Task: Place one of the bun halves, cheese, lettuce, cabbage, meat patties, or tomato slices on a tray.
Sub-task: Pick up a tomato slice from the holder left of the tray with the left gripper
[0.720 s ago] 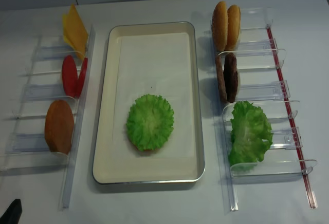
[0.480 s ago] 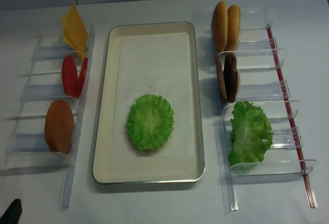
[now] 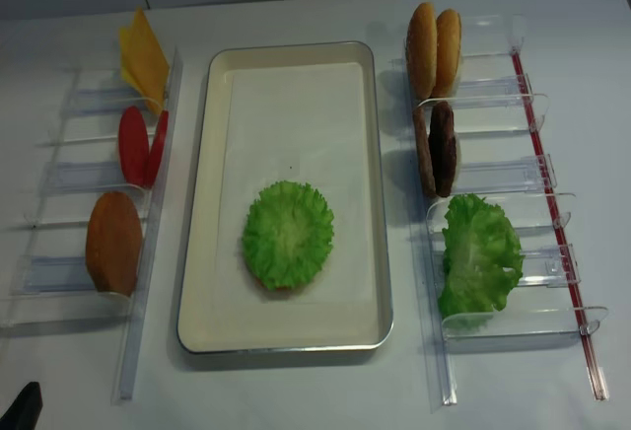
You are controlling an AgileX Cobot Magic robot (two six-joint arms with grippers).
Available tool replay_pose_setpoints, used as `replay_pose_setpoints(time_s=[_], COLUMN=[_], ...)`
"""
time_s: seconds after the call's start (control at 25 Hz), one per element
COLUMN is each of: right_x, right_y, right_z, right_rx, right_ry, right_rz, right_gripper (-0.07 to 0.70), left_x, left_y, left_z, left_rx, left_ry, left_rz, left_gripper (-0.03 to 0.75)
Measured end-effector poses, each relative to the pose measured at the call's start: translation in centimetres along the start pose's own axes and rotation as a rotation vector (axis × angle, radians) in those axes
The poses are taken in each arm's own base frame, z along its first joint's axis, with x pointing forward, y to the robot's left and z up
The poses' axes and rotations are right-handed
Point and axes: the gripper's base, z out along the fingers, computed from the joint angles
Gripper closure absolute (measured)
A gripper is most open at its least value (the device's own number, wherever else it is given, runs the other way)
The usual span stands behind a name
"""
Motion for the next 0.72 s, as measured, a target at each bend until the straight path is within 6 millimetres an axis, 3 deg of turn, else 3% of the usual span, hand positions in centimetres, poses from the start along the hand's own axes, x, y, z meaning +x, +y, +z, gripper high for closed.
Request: replay_pose_setpoints(time_s=[0.72], right_x=[0.0], right_y=[0.0], right_z=[0.0], right_rx=[0.0], right_ry=[0.0], right_rz=[0.0], right_gripper=[0.135], left_x=[0.0], left_y=[0.0], left_z=[0.0], left_rx=[0.0], left_ry=[0.0], left_rz=[0.0], left_gripper=[0.279])
